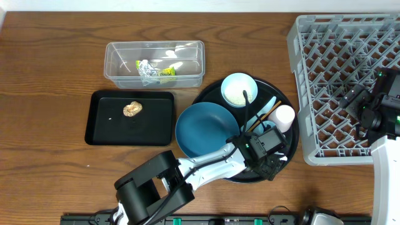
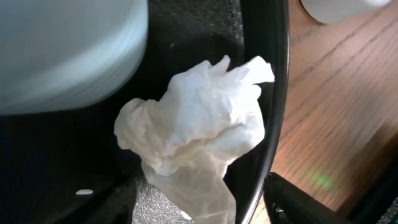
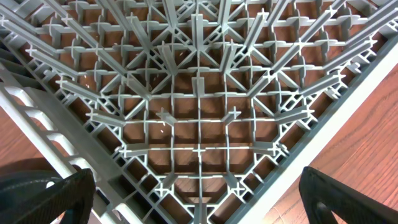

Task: Sort waste into correct bins and load items into the dishwasher rack
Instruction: 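Move the left gripper to the white tissue on the round tray and grasp it, then carry the tissue to the clear bin and release it inside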

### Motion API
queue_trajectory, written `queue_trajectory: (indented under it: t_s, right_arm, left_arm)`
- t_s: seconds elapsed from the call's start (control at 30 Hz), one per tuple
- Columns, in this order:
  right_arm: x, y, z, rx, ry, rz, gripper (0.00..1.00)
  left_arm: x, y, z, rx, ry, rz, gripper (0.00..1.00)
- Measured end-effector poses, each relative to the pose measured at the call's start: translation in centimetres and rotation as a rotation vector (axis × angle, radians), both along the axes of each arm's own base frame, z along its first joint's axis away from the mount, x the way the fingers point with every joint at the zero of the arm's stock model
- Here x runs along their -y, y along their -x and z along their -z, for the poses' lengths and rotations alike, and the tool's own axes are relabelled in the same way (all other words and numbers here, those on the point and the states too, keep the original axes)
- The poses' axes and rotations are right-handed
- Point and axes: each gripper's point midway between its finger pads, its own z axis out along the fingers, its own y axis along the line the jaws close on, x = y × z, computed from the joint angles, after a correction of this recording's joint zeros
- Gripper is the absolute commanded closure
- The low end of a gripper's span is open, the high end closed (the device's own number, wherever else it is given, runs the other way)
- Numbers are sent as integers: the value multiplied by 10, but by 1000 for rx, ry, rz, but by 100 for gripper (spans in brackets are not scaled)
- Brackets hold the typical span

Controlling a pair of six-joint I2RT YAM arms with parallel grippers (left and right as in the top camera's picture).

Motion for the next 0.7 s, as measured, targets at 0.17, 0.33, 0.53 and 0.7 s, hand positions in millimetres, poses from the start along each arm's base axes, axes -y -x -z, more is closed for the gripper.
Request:
queue_trajectory:
  t_s: [0.17, 0.33, 0.53, 0.7]
  right_arm:
    - [0, 0, 0, 0, 0, 0, 1]
    - [0, 0, 0, 0, 0, 0, 1]
    - [0, 0, 0, 0, 0, 0, 1]
    - [0, 0, 0, 0, 0, 0, 1]
  left_arm:
    - [0, 0, 0, -1, 0, -2, 55]
    - [0, 0, 0, 5, -1, 3, 75]
    - [0, -1, 0, 1, -1, -5, 94]
    - [-1, 0, 1, 2, -6, 0, 94]
